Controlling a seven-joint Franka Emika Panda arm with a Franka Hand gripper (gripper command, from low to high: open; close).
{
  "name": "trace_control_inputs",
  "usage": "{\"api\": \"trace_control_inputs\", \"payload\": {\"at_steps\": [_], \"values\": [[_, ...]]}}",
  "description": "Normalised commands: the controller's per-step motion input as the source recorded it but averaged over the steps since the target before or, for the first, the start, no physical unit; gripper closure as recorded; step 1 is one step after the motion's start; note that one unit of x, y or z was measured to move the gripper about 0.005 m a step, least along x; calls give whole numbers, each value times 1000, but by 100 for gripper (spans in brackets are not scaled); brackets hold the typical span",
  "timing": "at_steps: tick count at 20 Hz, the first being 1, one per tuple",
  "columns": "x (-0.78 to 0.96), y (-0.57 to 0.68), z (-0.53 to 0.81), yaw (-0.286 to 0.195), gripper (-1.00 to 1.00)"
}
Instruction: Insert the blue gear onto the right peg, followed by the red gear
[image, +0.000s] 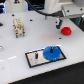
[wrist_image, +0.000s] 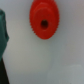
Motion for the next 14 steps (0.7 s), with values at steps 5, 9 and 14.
{"api": "trace_control_inputs", "payload": {"at_steps": [5, 9, 14], "values": [[-167, 58, -371, 0, -100], [-188, -83, -401, 0, -100], [-170, -163, -300, 0, -100]]}}
